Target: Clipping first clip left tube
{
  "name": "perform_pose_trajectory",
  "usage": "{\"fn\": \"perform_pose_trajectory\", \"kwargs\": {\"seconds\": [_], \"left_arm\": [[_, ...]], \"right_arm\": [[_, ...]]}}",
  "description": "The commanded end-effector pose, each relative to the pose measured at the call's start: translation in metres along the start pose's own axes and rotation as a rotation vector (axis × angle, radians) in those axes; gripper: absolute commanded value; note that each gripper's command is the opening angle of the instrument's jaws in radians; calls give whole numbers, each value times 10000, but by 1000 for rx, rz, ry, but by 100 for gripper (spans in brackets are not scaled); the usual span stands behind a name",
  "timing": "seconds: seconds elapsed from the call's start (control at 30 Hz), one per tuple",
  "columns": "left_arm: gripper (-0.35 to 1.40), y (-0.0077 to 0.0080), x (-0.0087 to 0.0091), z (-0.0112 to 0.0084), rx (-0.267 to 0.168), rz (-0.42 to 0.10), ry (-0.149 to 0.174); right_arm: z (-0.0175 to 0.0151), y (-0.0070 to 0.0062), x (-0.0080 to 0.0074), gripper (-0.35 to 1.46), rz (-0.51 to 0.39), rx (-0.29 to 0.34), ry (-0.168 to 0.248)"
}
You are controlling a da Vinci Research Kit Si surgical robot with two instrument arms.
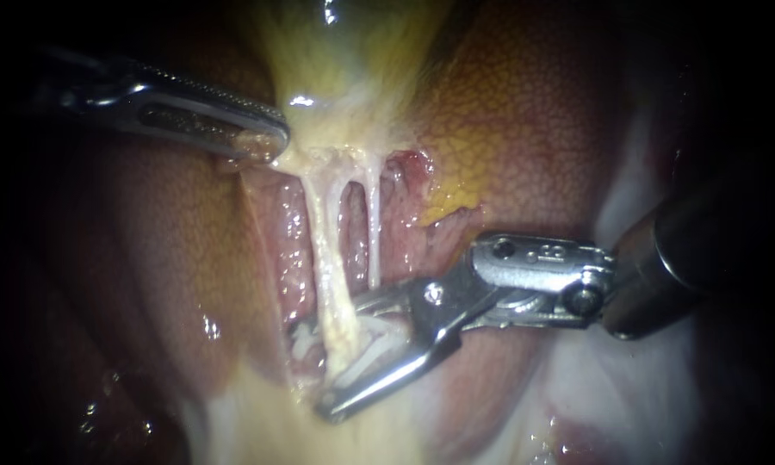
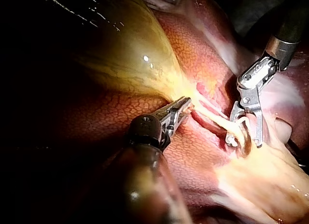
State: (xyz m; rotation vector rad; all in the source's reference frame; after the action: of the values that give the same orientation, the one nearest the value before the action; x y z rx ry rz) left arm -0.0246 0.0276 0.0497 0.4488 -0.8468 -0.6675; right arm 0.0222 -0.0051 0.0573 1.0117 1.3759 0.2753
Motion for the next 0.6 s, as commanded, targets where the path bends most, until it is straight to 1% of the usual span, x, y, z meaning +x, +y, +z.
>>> {"fn": "perform_pose_trajectory", "kwargs": {"seconds": [0.03,0.1,0.27,0.47,0.53,0.6], "left_arm": [[-35,0,0,0,0,0,0],[-35,0,0,0,0,0,0],[-35,0,0,0,0,0,0],[-35,0,0,0,0,0,0],[-35,0,0,0,0,0,0],[-35,0,0,0,0,0,0]], "right_arm": [[0,0,1,35,19,-9,4],[-1,1,1,27,31,-12,8],[-1,0,1,7,38,-20,-7],[-1,0,1,-8,38,-26,-5],[-1,0,1,-17,44,-29,-4],[-2,0,1,-35,43,-31,-3]]}}
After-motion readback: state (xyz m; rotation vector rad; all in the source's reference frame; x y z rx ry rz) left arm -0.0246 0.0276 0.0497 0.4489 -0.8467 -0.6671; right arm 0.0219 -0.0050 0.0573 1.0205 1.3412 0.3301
